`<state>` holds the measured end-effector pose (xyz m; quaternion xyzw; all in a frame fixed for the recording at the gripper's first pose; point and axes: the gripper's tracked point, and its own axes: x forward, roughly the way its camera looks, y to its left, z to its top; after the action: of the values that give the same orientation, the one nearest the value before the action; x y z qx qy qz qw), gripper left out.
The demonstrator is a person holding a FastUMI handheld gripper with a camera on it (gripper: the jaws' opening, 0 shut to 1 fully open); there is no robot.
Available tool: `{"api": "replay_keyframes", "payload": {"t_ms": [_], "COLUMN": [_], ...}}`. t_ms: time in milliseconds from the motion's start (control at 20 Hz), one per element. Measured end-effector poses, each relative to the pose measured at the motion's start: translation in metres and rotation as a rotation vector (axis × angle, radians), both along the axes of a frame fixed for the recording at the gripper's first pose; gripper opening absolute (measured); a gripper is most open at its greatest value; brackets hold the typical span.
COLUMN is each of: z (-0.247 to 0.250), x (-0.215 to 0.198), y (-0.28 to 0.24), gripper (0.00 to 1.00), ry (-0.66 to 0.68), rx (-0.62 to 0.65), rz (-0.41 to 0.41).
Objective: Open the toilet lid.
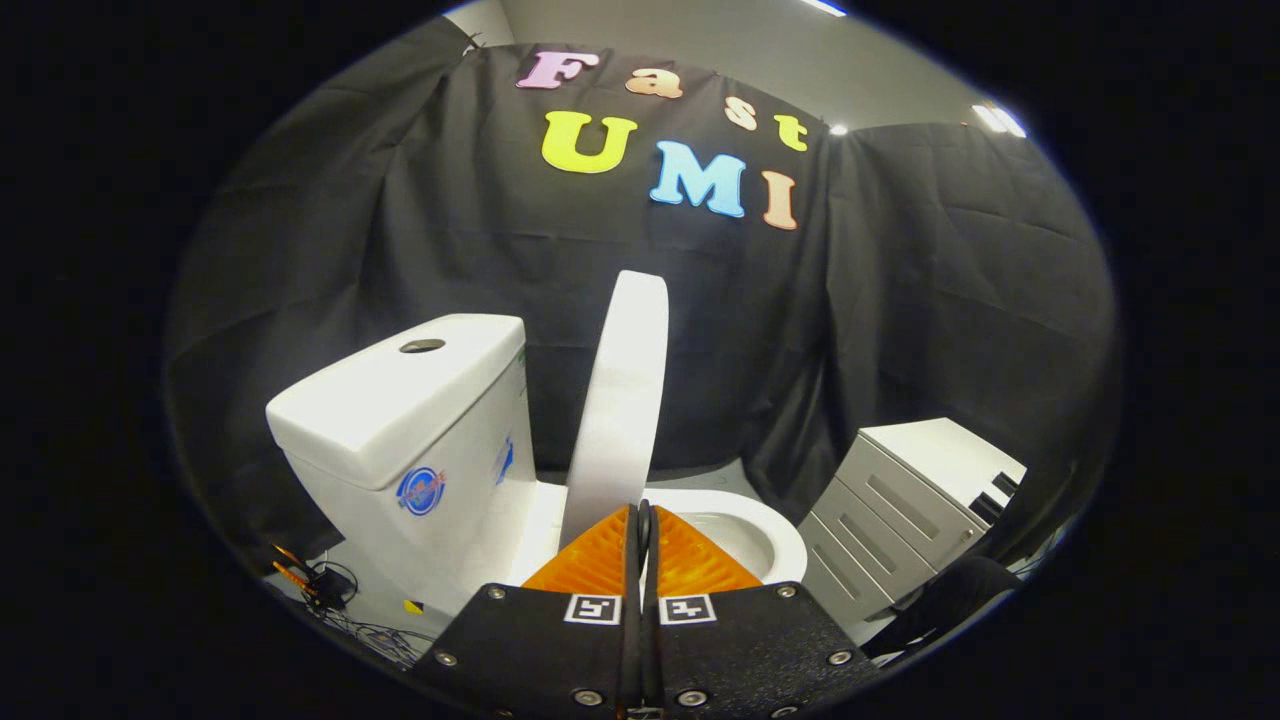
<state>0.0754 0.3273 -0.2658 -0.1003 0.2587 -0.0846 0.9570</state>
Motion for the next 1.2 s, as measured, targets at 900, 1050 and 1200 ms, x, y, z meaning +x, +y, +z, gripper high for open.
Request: {"api": "replay_keyframes", "payload": {"t_ms": [900,1050,1200], "z": [-0.006,-0.004,-0.002], "x": [0.002,0.007,0.009], "y": [0.084,0.08,0.08], "gripper": [0.0,0.0,0.01], "ry": [0.008,-0.001,0.002], "rx": [-0.057,0.016,0.028], "rz": [0.215,0.207,0.221]}}
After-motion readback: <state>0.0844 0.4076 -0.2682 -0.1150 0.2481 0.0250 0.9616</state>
